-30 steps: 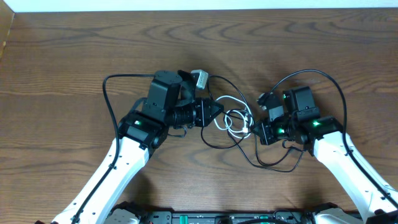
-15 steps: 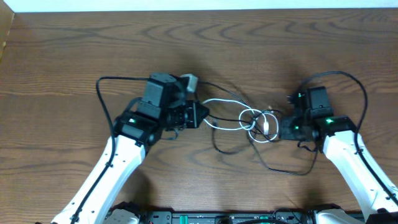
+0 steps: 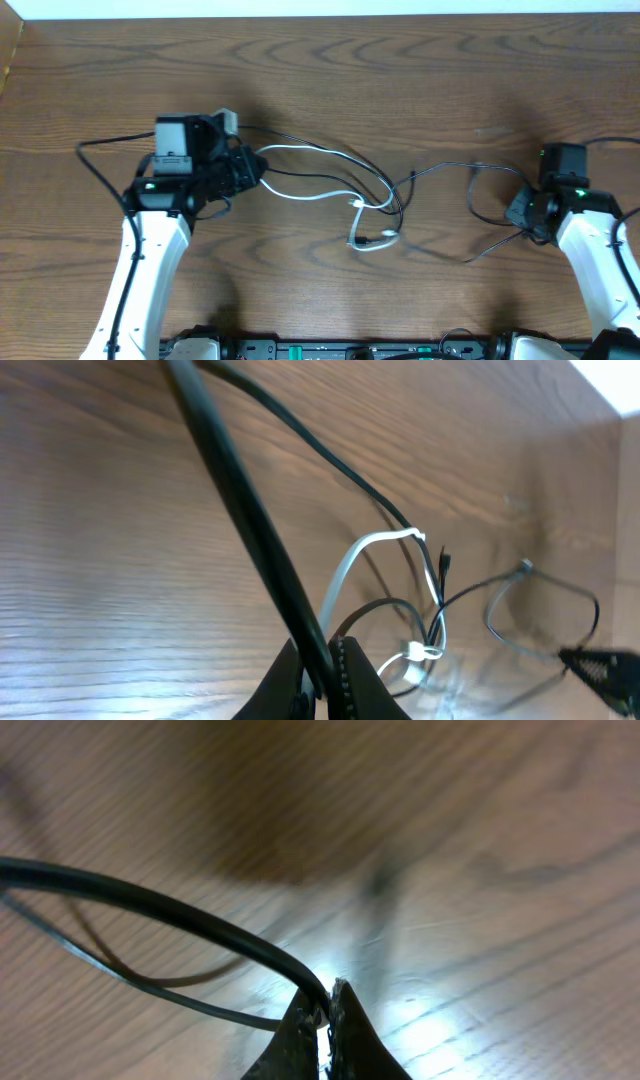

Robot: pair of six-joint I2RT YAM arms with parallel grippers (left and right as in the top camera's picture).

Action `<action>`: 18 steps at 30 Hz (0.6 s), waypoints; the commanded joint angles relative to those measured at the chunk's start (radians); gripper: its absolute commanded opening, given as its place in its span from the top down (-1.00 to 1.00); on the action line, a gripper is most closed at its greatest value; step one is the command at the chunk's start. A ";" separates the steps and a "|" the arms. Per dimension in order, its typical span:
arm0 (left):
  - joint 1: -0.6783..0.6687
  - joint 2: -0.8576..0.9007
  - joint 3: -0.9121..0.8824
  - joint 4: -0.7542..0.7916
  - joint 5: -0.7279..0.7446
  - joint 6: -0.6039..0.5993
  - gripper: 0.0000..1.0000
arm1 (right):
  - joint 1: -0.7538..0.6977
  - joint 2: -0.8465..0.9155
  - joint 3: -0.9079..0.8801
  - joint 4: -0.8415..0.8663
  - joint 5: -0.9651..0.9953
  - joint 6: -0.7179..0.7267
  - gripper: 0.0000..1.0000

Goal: Untangle cables

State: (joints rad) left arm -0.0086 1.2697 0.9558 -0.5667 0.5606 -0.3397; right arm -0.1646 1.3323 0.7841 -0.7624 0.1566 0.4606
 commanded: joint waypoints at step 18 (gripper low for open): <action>0.024 -0.009 0.004 -0.064 0.031 0.011 0.85 | -0.058 -0.019 0.002 0.240 -0.674 -0.275 0.98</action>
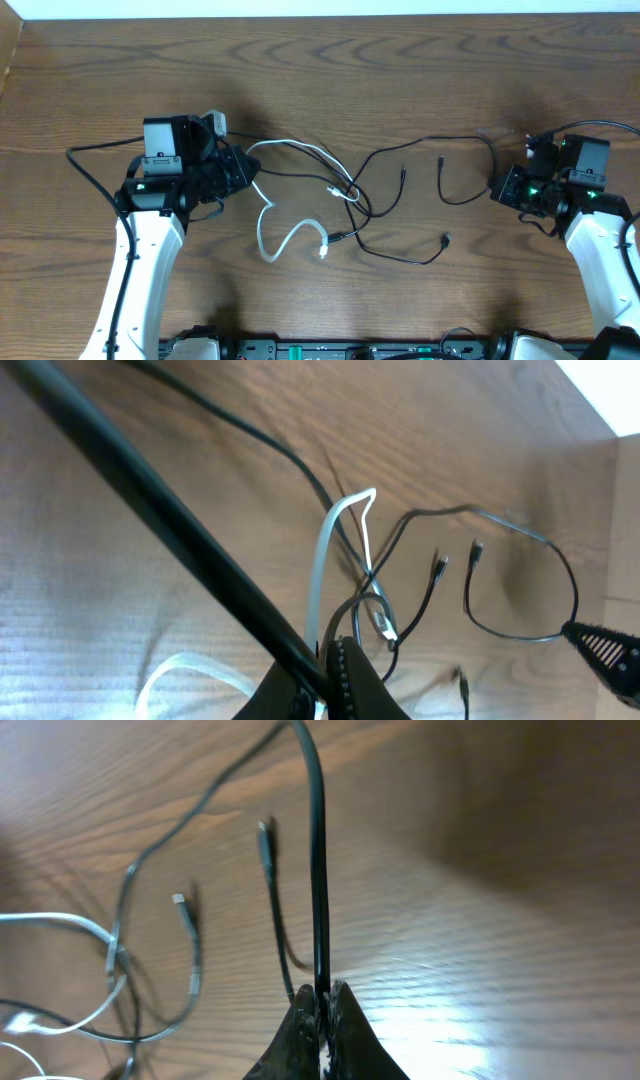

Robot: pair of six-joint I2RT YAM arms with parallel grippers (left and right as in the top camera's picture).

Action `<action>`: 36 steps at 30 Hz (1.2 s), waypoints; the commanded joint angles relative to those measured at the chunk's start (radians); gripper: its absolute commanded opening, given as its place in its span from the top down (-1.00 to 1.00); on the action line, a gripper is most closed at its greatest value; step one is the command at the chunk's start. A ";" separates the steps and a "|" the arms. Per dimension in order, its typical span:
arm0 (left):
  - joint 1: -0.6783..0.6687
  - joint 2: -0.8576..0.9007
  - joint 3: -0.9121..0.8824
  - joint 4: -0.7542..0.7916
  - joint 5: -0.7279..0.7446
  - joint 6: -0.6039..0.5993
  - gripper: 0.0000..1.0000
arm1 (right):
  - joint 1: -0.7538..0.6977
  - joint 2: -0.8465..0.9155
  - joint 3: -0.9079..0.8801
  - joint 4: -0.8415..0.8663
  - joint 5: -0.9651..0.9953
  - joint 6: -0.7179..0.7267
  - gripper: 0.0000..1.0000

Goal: Untangle cables

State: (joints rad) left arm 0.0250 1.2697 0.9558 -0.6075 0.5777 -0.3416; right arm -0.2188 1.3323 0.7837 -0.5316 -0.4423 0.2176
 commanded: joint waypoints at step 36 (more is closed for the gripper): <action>-0.240 0.015 0.003 -0.031 -0.029 0.128 -0.59 | -0.002 -0.038 0.002 -0.068 0.130 0.036 0.98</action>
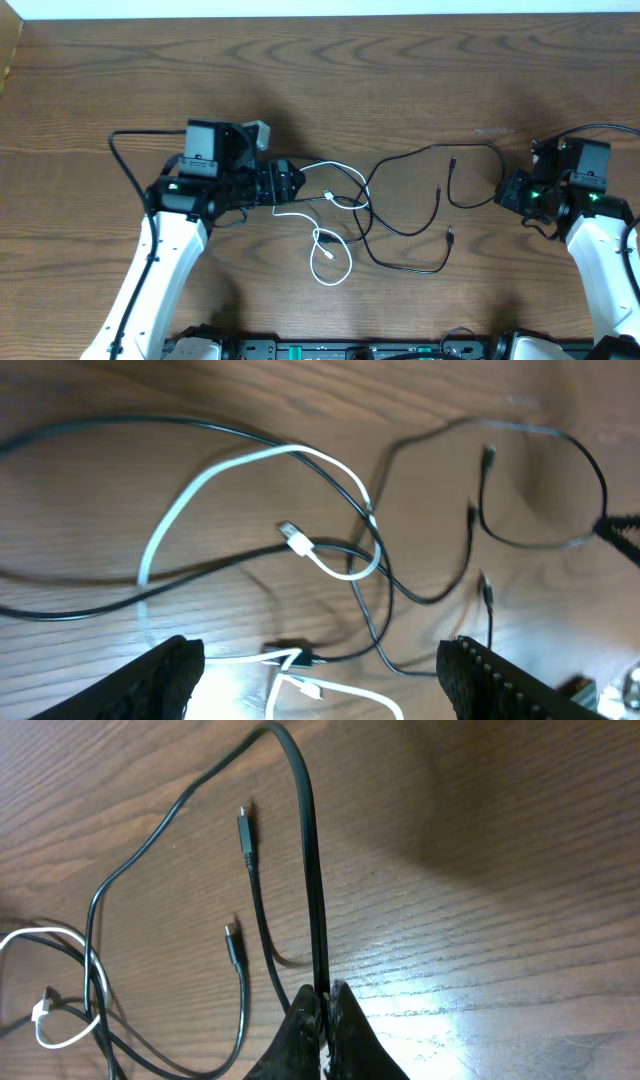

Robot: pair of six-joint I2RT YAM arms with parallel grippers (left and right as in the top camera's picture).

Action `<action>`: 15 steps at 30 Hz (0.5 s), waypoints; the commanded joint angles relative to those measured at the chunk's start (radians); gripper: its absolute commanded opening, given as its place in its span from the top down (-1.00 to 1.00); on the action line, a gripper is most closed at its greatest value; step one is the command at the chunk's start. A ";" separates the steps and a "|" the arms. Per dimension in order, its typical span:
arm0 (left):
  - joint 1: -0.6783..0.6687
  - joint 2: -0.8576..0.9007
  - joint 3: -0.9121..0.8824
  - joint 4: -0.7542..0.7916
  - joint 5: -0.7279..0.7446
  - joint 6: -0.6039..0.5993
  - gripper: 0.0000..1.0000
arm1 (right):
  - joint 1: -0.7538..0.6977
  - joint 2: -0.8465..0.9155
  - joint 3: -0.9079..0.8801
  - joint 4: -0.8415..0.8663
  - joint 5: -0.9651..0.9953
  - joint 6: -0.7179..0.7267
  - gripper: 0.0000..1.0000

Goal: Untangle cables

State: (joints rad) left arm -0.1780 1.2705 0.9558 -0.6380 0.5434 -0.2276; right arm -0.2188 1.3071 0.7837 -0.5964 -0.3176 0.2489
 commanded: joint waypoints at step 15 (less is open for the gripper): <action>-0.334 0.325 0.004 0.220 0.005 -0.092 -0.57 | -0.002 -0.013 0.002 -0.037 0.005 0.004 0.98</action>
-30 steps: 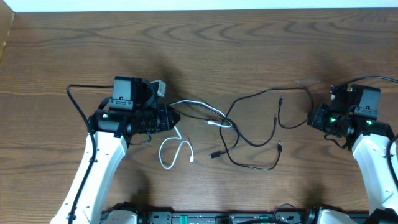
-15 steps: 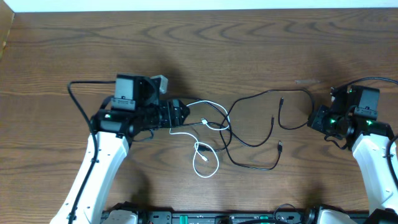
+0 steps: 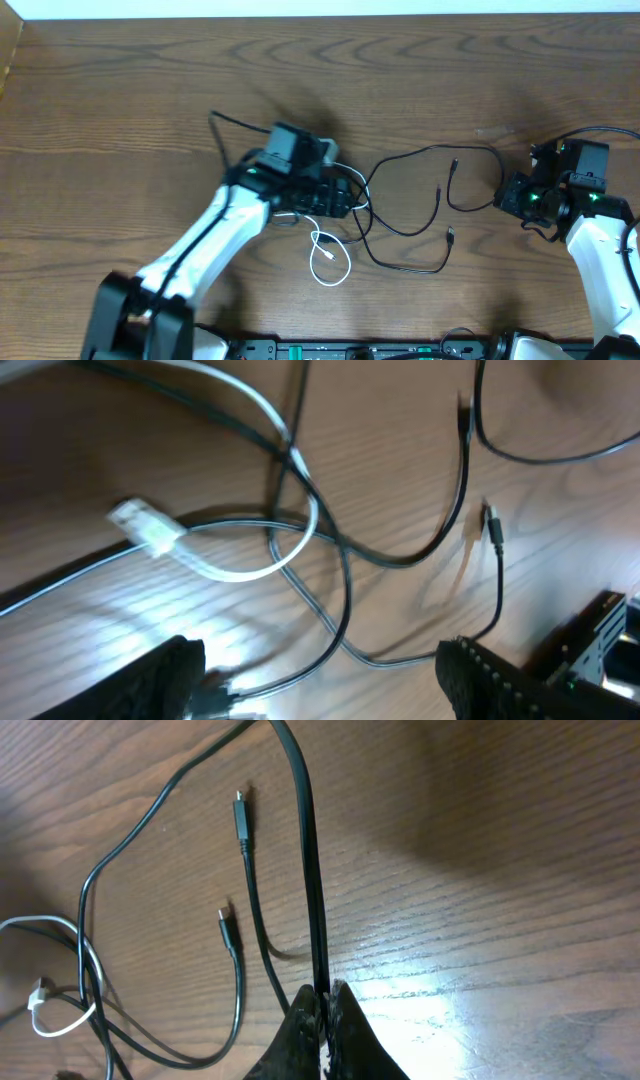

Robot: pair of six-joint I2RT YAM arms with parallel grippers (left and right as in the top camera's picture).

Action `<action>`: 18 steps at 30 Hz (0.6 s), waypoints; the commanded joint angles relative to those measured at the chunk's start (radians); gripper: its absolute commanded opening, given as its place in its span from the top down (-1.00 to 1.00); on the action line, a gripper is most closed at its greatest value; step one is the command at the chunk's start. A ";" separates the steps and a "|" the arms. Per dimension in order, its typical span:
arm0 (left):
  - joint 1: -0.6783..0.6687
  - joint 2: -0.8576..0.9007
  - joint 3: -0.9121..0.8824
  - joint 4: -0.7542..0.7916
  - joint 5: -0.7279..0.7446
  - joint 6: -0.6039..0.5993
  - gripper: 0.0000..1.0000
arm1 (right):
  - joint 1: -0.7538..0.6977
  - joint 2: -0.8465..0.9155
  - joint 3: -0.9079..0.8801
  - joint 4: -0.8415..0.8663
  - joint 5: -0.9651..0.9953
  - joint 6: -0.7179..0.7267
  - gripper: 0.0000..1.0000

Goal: Untangle cables

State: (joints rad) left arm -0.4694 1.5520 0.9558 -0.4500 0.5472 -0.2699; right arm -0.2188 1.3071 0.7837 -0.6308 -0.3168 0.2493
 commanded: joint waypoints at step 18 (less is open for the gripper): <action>-0.269 0.224 0.004 0.134 -0.193 -0.103 -0.09 | -0.002 -0.013 0.001 -0.013 0.004 0.004 0.98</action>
State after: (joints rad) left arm -0.7132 1.7657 0.9558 -0.3111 0.3862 -0.3710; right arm -0.2188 1.3071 0.7837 -0.6418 -0.3172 0.2493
